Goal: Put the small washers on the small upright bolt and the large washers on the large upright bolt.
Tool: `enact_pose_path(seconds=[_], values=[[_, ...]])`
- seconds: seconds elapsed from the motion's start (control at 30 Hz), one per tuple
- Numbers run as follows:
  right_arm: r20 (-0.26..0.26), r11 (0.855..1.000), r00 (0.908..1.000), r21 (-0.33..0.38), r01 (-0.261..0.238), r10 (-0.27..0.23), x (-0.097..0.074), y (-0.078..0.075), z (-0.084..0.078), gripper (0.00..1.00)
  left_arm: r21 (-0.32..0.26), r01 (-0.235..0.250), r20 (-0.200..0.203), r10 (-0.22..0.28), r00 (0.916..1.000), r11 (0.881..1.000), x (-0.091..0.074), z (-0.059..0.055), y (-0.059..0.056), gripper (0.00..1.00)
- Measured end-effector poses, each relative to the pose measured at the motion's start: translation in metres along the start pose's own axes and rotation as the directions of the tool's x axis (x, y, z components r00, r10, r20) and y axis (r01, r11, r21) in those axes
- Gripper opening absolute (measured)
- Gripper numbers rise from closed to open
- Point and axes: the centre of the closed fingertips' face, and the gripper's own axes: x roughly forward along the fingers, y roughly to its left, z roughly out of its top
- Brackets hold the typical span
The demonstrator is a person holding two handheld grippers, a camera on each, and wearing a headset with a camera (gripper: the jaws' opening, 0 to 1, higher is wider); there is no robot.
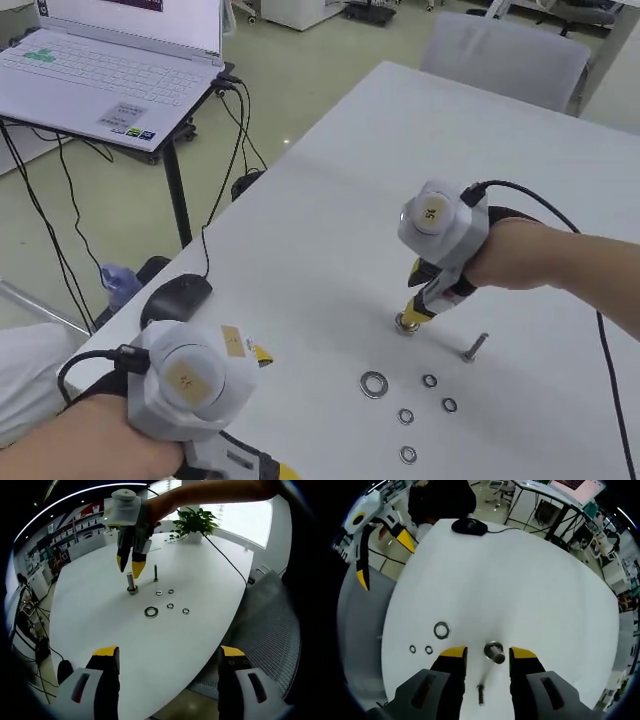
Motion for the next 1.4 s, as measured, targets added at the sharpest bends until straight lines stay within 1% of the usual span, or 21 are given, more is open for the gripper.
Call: enact_pose_path(seconds=[0.17,0.3,0.37,0.53,0.63,0.7,0.73,0.83,0.9,0.97,1.1,1.23,1.4], values=[[0.008,1.000,1.0000,0.005,-0.001,0.001,-0.003,0.009,-0.001,0.35,0.012,0.002,0.002,-0.002,1.0000,1.000,-0.001,0.004,-0.004,0.80],[0.014,1.000,0.9999,0.013,-0.003,0.003,-0.004,0.019,-0.004,0.35,0.009,0.000,0.009,0.000,1.0000,1.000,0.000,0.008,-0.005,0.80],[0.015,1.000,0.9999,0.014,-0.004,0.004,-0.005,0.025,-0.006,0.35,0.017,-0.005,0.009,0.005,1.0000,1.000,0.000,0.010,-0.005,0.82],[0.017,1.000,0.9998,0.016,-0.010,0.009,-0.008,0.037,-0.008,0.36,0.016,-0.010,0.036,0.010,0.9993,1.000,-0.001,0.018,-0.003,0.85],[0.026,1.000,0.9996,0.022,-0.014,0.013,-0.011,0.044,-0.007,0.37,0.017,-0.012,0.042,0.012,0.9990,1.000,-0.001,0.020,-0.003,0.88],[0.031,1.000,0.9993,0.021,-0.019,0.018,-0.011,0.049,-0.007,0.37,0.013,-0.010,0.049,0.009,0.9988,1.000,0.000,0.021,-0.004,0.89],[0.036,1.000,0.9992,0.016,-0.017,0.016,-0.011,0.050,-0.006,0.37,0.010,-0.009,0.045,0.008,0.9989,1.000,0.000,0.020,-0.004,0.89],[0.052,0.999,0.9982,0.044,-0.031,0.029,-0.010,0.055,-0.005,0.39,0.008,-0.009,0.037,0.008,0.9993,1.000,0.002,0.017,-0.005,0.91],[0.068,0.998,0.9972,0.050,-0.035,0.031,-0.010,0.058,-0.004,0.40,0.002,-0.003,0.039,0.003,0.9992,1.000,0.003,0.017,-0.007,0.93],[0.074,0.998,0.9966,0.051,-0.041,0.037,-0.009,0.061,-0.004,0.43,0.002,0.001,0.042,-0.001,0.9991,1.000,0.004,0.017,-0.007,0.94],[0.082,0.997,0.9955,0.053,-0.052,0.048,-0.006,0.065,-0.002,0.45,-0.015,0.000,0.057,0.001,0.9984,1.000,0.005,0.020,-0.007,0.96],[0.084,0.997,0.9946,0.043,-0.065,0.061,0.000,0.070,0.001,0.46,-0.019,-0.003,0.056,0.004,0.9984,1.000,0.006,0.020,-0.006,0.97],[0.095,0.997,0.9935,0.043,-0.068,0.064,0.012,0.072,0.002,0.46,-0.017,-0.006,0.054,0.007,0.9985,1.000,0.007,0.019,-0.006,0.97]])
